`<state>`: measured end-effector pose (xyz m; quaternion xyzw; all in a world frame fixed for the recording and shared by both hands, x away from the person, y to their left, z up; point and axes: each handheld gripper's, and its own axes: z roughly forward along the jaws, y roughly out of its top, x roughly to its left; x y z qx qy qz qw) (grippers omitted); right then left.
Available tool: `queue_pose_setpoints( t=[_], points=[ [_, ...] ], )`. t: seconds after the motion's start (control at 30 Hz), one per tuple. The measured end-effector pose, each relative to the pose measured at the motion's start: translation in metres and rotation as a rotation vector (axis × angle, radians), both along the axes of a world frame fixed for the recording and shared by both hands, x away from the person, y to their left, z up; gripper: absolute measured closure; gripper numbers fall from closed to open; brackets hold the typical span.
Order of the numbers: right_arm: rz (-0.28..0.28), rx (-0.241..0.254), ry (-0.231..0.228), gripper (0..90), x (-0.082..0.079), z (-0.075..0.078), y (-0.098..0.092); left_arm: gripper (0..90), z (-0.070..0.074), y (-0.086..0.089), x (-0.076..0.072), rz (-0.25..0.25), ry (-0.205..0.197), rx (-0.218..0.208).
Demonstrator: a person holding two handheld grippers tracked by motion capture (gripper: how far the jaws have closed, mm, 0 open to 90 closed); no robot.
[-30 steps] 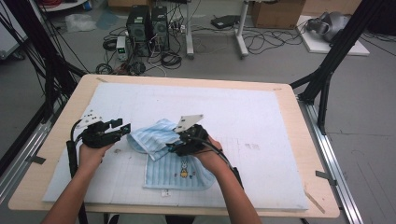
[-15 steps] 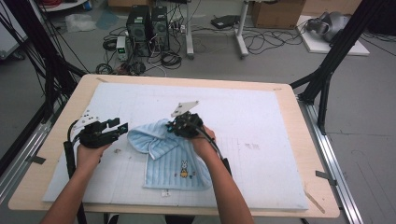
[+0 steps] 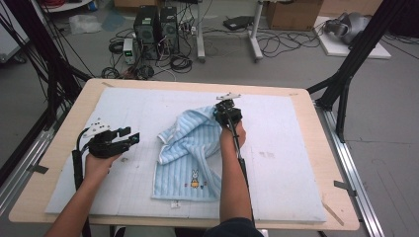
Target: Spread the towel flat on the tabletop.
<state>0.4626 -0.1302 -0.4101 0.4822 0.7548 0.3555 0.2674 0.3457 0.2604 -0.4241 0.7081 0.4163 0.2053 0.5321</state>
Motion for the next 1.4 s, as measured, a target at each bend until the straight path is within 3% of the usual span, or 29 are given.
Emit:
queue_pose_setpoints(
  t=[0.07, 0.17, 0.2, 0.23, 0.3, 0.33, 0.37, 0.4, 0.43, 0.53, 0.6, 0.67, 0.7, 0.8, 0.87, 1.0, 1.07, 1.17, 1.2, 1.23, 1.3, 1.4],
  points=[
    [-0.067, -0.011, 0.004, 80.1, 0.002, -0.002, -0.009, 48.3, -0.001, 0.000, 0.000, 0.002, 0.004, -0.005],
    [-0.088, -0.004, 0.042, 65.8, 0.003, -0.005, -0.016, 47.7, -0.002, 0.000, 0.001, -0.006, 0.008, -0.004],
    [-0.072, 0.028, 0.044, 61.9, 0.001, -0.004, -0.018, 47.4, -0.002, -0.001, 0.001, -0.008, 0.012, -0.004],
    [-0.042, 0.052, 0.016, 58.1, -0.005, 0.000, -0.018, 46.9, -0.002, -0.001, 0.001, -0.013, 0.013, -0.002],
    [-0.024, 0.061, 0.009, 56.5, -0.007, 0.002, -0.017, 46.7, -0.003, -0.002, 0.001, -0.015, 0.016, 0.004],
    [0.000, 0.072, 0.001, 56.3, -0.011, 0.004, -0.016, 46.7, -0.003, -0.003, 0.001, -0.017, 0.016, 0.003],
    [0.100, 0.085, 0.021, 54.0, -0.019, 0.005, -0.011, 46.6, -0.003, -0.003, 0.001, -0.018, 0.017, 0.006],
    [0.100, 0.085, 0.021, 54.0, -0.019, 0.005, -0.011, 46.6, -0.003, -0.004, 0.001, -0.020, 0.017, 0.006],
    [0.142, 0.082, 0.038, 54.0, -0.021, 0.004, -0.008, 46.6, -0.003, -0.004, 0.001, -0.021, 0.018, 0.008],
    [0.277, 0.013, 0.152, 49.5, -0.031, -0.014, 0.012, 46.5, -0.004, -0.007, 0.001, -0.024, 0.021, 0.009],
    [0.296, 0.014, 0.175, 49.2, -0.032, -0.019, 0.016, 46.5, -0.005, -0.008, 0.000, -0.029, 0.021, 0.011],
    [0.313, -0.001, 0.214, 50.6, -0.035, -0.029, 0.022, 46.5, -0.005, -0.008, 0.001, -0.031, 0.023, 0.014],
    [0.315, -0.021, 0.185, 58.1, -0.039, -0.030, 0.024, 46.5, -0.005, -0.008, 0.001, -0.031, 0.024, 0.014],
    [0.378, -0.022, 0.192, 83.8, -0.046, -0.028, 0.021, 46.8, -0.005, -0.006, 0.001, -0.031, 0.027, 0.011],
    [0.421, -0.040, 0.208, 85.2, -0.053, -0.026, 0.017, 47.2, -0.004, -0.005, 0.000, -0.032, 0.026, 0.009],
    [0.508, -0.023, 0.255, 85.4, -0.074, -0.024, 0.003, 47.9, -0.004, -0.005, 0.000, -0.036, 0.030, 0.008],
    [0.527, -0.020, 0.266, 85.1, -0.087, -0.023, -0.007, 48.1, -0.005, -0.006, 0.000, -0.041, 0.034, 0.011],
    [0.547, -0.003, 0.263, 81.2, -0.109, -0.023, -0.025, 48.0, -0.006, -0.009, 0.001, -0.053, 0.041, 0.011],
    [0.547, -0.003, 0.263, 81.2, -0.109, -0.023, -0.025, 48.0, -0.006, -0.009, 0.001, -0.058, 0.042, 0.011],
    [0.547, 0.004, 0.252, 74.7, -0.112, -0.023, -0.027, 48.0, -0.007, -0.011, 0.001, -0.063, 0.042, 0.011],
    [0.506, 0.032, 0.179, 59.8, -0.121, -0.022, -0.038, 47.6, -0.008, -0.014, 0.003, -0.067, 0.043, 0.001],
    [0.484, 0.052, 0.142, 54.9, -0.123, -0.021, -0.044, 46.2, -0.007, -0.020, 0.008, -0.082, 0.057, -0.016]
  ],
)
